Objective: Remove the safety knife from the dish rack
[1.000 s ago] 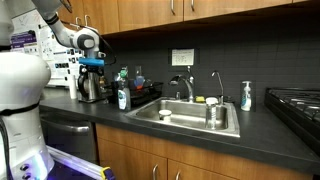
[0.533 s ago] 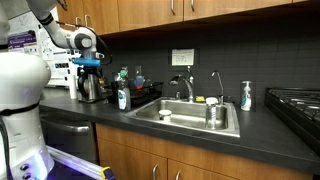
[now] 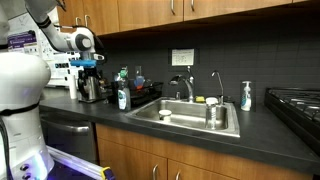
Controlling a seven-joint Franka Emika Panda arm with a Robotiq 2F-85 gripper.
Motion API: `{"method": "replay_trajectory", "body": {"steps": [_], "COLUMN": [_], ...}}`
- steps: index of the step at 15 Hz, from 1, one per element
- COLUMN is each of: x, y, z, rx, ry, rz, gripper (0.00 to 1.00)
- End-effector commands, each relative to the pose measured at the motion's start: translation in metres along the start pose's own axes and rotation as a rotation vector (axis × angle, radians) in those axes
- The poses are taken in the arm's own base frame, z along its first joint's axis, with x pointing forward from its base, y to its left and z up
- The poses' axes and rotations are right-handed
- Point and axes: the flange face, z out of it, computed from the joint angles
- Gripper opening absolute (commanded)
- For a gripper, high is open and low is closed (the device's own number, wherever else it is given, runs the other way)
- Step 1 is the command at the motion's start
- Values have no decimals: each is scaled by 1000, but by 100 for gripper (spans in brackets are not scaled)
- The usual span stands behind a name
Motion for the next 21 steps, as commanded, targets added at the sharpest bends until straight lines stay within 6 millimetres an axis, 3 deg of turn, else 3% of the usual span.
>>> {"method": "replay_trajectory", "body": {"steps": [1,12,21], "x": [-1,14,15], "y": [-1,-12,-19], "z": [4,43,81], "rx": [-34,-61,-87], "ry": [-23,33,25], "rz": [88,322,383], "gripper": [100,100,100]}}
